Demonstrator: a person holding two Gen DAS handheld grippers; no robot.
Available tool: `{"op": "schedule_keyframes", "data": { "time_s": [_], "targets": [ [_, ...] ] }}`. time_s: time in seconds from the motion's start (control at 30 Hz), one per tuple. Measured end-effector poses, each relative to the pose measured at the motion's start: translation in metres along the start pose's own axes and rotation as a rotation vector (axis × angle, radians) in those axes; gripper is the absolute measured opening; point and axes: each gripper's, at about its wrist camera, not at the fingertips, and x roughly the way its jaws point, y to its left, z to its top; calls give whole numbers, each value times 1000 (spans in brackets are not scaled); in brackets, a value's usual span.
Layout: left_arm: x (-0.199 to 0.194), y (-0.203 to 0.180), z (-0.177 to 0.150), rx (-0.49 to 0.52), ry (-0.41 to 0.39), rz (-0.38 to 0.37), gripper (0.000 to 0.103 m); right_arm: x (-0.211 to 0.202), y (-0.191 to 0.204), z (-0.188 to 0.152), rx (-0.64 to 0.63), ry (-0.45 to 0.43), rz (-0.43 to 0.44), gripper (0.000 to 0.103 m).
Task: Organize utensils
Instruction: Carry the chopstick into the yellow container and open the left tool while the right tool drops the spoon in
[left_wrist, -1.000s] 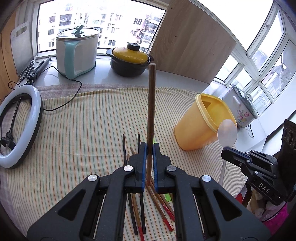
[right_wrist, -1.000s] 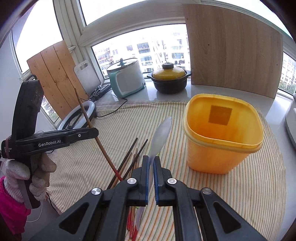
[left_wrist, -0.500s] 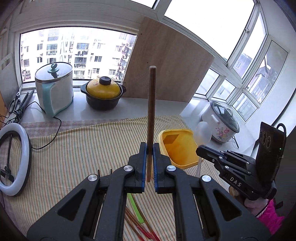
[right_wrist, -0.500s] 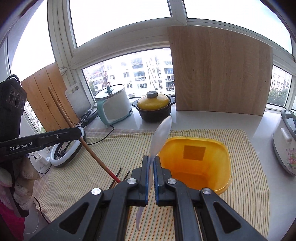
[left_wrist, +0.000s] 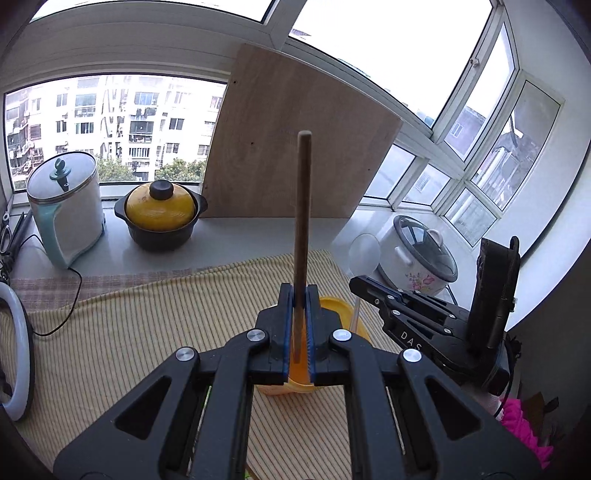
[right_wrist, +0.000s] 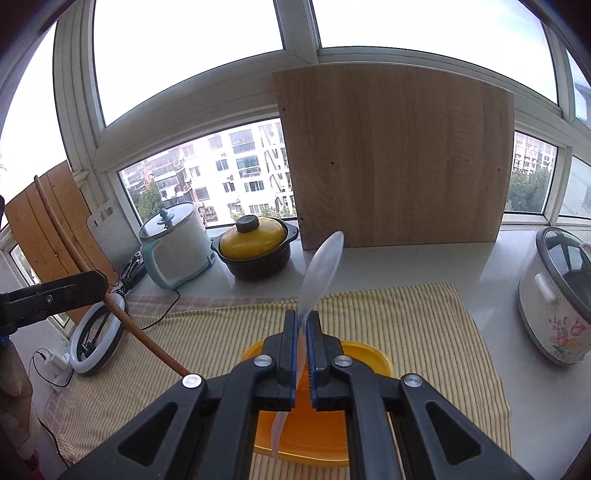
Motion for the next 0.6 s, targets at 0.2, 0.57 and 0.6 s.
{"op": "schedule_keyframes", "data": {
  "time_s": [0.2,0.57,0.6],
  "targets": [
    [31,-5,-3,1,57,11,4,17,-9,-2,6,15,-35,2],
    [76,-8,-31,-2,176,20,4,29,-30,-27,43,72,-43,2],
    [78,-8,-33,-2,183,21,4,29,-31,-28,45,75,-44,2]
  ]
}}
